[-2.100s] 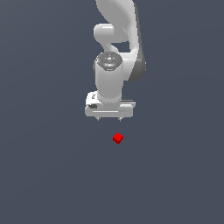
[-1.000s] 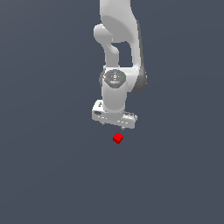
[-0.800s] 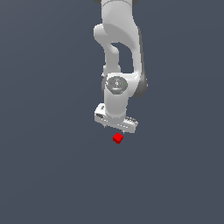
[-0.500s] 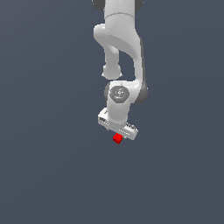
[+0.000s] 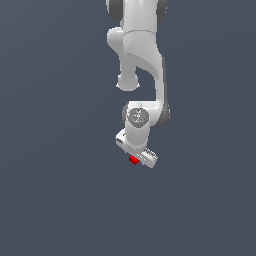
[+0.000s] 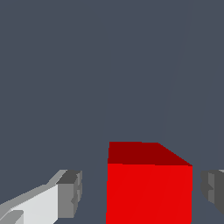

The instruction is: Pick up the red cube and move it to a goal position.

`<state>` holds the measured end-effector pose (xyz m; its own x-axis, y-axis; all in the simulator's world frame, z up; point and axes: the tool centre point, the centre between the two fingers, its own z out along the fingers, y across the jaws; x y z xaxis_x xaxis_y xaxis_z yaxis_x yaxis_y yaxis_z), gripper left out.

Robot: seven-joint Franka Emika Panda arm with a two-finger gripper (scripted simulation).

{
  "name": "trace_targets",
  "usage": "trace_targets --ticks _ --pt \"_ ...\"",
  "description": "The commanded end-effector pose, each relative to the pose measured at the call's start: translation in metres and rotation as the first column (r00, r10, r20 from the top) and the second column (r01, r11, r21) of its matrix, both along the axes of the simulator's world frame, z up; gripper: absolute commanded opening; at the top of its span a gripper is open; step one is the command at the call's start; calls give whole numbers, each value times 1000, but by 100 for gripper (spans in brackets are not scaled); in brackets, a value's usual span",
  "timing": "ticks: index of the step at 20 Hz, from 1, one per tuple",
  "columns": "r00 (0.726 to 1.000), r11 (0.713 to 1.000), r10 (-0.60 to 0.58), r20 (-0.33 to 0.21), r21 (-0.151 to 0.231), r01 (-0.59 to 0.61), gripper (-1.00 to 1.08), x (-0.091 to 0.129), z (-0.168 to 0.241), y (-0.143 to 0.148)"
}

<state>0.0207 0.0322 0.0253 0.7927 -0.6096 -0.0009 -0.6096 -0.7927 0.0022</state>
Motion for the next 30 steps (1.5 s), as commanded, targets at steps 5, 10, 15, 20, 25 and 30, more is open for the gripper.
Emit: trace_targets --ticks 5,10,15,20,25,30 --pt "1000 1000 -28 2 1 28 100 3 -5 1" --pt "1000 1000 -28 2 1 28 -100 3 -5 1" --pt "1000 1000 -28 2 1 28 -100 3 -5 1" --pt "1000 1000 -28 2 1 28 -100 3 -2 1" --pt "1000 1000 -28 2 1 28 -100 7 18 3" --pt "1000 1000 -28 2 1 28 -100 13 54 6"
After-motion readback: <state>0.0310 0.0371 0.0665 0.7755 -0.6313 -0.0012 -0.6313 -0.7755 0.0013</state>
